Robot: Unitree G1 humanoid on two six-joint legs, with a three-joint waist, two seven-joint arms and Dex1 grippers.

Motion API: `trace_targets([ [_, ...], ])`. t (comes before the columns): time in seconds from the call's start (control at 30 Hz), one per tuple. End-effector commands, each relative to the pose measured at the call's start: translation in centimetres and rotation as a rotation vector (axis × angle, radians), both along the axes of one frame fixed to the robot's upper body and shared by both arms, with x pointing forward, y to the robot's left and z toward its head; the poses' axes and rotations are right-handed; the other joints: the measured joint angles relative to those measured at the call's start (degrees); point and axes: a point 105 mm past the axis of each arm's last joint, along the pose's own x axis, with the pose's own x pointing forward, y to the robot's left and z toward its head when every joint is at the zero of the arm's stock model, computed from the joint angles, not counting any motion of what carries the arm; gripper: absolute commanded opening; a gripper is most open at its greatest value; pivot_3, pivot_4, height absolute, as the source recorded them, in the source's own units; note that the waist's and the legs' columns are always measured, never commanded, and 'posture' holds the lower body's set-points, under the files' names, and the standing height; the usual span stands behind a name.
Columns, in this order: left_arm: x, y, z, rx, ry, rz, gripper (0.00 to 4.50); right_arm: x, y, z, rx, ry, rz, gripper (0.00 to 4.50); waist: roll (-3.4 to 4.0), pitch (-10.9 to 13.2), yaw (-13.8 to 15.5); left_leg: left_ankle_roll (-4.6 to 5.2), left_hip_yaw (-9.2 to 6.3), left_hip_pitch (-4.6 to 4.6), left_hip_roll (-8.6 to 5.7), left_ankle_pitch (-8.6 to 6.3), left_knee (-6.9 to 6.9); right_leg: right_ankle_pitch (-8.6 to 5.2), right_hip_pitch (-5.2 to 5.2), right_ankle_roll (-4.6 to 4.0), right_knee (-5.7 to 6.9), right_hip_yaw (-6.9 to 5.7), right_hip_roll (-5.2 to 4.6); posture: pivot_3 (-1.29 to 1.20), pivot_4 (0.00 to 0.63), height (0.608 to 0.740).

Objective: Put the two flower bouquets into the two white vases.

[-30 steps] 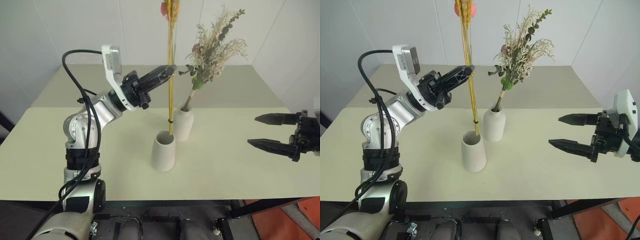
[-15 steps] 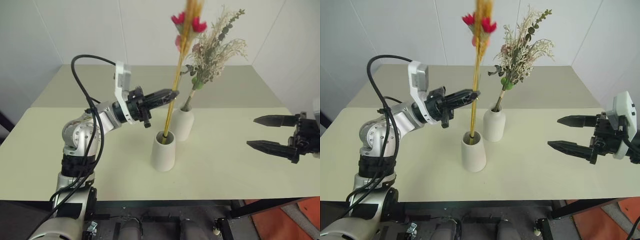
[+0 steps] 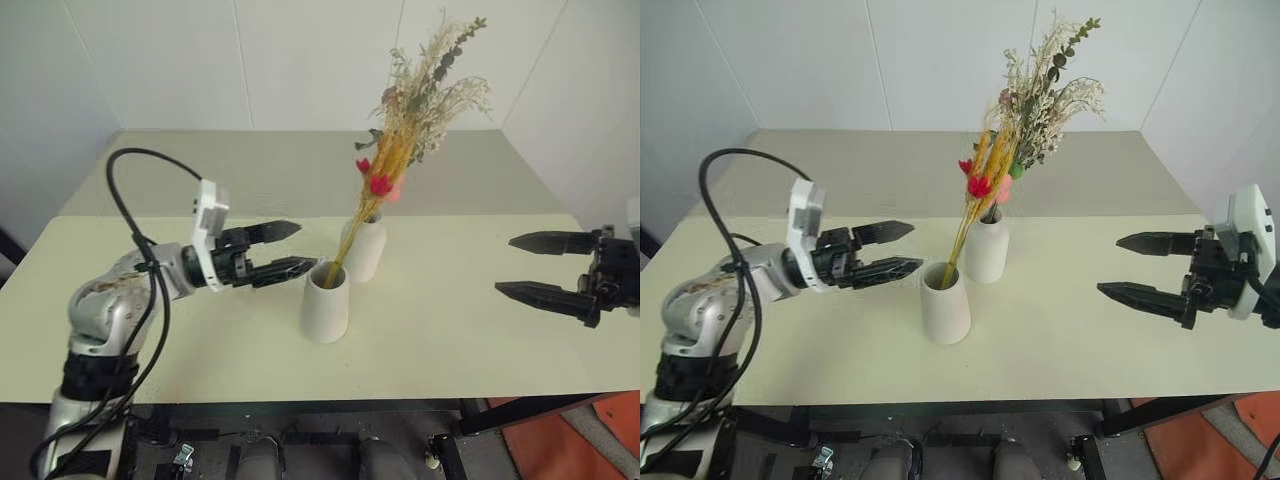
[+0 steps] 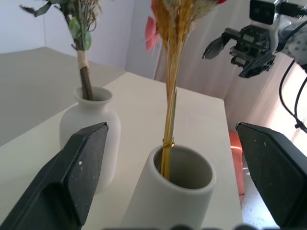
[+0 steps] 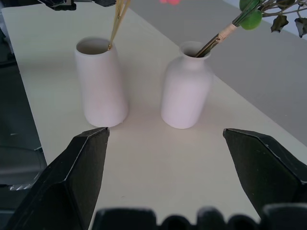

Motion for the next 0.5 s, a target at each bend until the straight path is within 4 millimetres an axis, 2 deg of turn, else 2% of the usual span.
trace_targets([
  [0.03, -0.8, 2.2, 1.6, 0.035, -0.082, 0.011, 4.49, 0.1, 0.0, 0.7, -0.012, -0.043, 0.012, 4.50, 0.00, 0.00, 0.03, 0.00, 0.01, 0.00, 0.01, 0.00, 0.00, -0.01, -0.01, -0.01, 0.00, 0.00, 0.00, 0.00, 0.150, 0.740],
  [0.3, -1.9, 7.5, 3.2, 0.162, -0.161, 0.035, 4.49, 0.7, 0.0, 0.1, -0.005, -0.034, 0.018, 4.50, 0.00, 0.00, 0.10, 0.00, 0.08, -0.11, 0.04, 0.00, -0.10, -0.03, -0.23, -0.07, -0.01, 0.01, 0.00, 0.00, 0.150, 0.740],
  [0.5, -2.8, 8.6, 3.8, 0.199, -0.174, 0.011, 4.49, 0.8, -0.2, 0.2, -0.008, -0.036, 0.012, 4.50, 0.01, 0.00, 0.24, -0.01, 0.11, -0.12, 0.06, -0.01, -0.12, -0.04, -0.25, -0.08, -0.03, 0.01, -0.01, 0.00, 0.150, 0.740],
])
